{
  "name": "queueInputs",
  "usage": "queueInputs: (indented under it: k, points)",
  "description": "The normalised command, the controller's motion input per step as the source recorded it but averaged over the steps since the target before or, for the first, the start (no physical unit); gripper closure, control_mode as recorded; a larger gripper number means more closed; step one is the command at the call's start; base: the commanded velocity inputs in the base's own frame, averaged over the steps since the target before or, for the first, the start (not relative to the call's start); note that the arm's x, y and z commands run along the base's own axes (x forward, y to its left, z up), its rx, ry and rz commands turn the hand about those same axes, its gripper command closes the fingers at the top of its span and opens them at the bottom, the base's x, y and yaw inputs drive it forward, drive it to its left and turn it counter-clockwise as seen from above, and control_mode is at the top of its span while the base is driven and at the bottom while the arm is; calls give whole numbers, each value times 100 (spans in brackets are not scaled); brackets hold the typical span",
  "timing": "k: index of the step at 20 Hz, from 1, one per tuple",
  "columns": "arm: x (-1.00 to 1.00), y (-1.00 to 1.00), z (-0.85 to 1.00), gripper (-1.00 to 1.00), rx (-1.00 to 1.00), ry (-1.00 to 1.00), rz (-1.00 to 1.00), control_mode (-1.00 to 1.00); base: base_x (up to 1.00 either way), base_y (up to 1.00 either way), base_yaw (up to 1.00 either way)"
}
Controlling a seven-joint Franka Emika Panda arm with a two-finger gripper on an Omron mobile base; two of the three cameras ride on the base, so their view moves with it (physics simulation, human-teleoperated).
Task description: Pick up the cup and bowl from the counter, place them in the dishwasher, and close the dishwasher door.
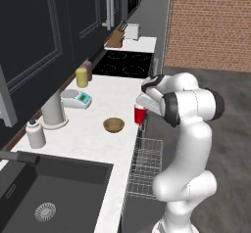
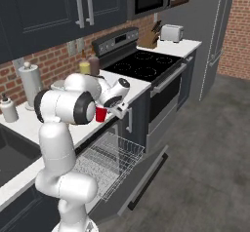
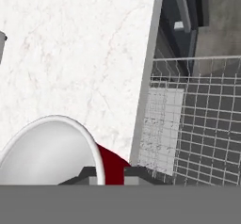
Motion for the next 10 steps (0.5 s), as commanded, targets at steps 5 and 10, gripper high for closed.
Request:
queueInputs:
  k: [5, 10]
  points:
    - [-99, -26, 0, 100, 0, -4, 0, -100, 0, 0, 0]
    - [-79, -2, 0, 100, 0, 0, 0, -100, 0, 0, 0]
